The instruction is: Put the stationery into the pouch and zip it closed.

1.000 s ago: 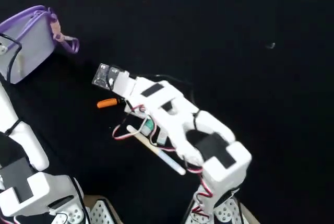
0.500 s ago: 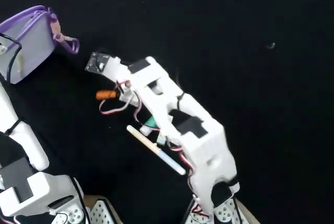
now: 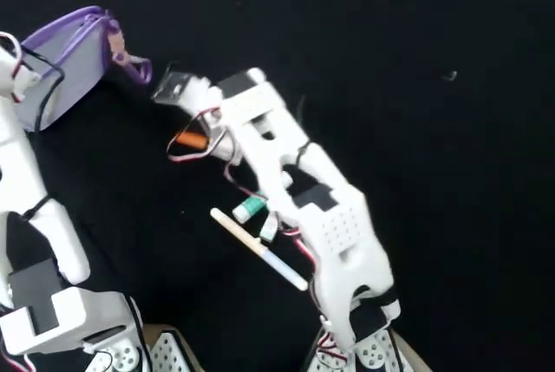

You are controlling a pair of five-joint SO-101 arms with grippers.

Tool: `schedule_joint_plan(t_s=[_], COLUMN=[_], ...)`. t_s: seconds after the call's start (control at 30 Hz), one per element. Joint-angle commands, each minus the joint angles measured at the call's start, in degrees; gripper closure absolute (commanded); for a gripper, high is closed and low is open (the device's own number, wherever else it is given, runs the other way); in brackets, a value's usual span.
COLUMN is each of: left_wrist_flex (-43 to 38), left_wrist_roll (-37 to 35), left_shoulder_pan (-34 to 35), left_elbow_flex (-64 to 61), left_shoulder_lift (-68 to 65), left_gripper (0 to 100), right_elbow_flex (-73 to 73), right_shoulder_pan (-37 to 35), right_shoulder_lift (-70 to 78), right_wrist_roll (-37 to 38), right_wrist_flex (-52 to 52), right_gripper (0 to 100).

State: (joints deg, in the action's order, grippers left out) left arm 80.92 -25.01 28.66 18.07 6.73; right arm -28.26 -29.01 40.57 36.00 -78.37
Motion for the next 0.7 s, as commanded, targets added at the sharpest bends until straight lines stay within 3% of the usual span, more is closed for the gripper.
schedule_joint_plan(t_s=[0.0,0.27,0.5,0.67], left_wrist_flex=[2.73,11.16,18.37,18.99], left_wrist_roll=[-0.26,-0.26,-0.26,-0.26], left_shoulder_pan=[-4.53,-12.97,-22.55,-25.54], left_elbow_flex=[3.56,12.00,20.18,20.18], left_shoulder_lift=[1.23,1.14,0.79,0.62], left_gripper=[97,97,97,97], right_elbow_flex=[-1.01,9.27,21.76,29.49], right_shoulder_pan=[5.01,10.81,14.42,16.35], right_shoulder_lift=[-13.67,-33.19,-52.35,-64.40], right_wrist_roll=[-4.31,-6.33,-11.34,-15.38], right_wrist_flex=[-0.97,2.37,12.84,22.24], right_gripper=[98.7,98.7,98.8,98.8])
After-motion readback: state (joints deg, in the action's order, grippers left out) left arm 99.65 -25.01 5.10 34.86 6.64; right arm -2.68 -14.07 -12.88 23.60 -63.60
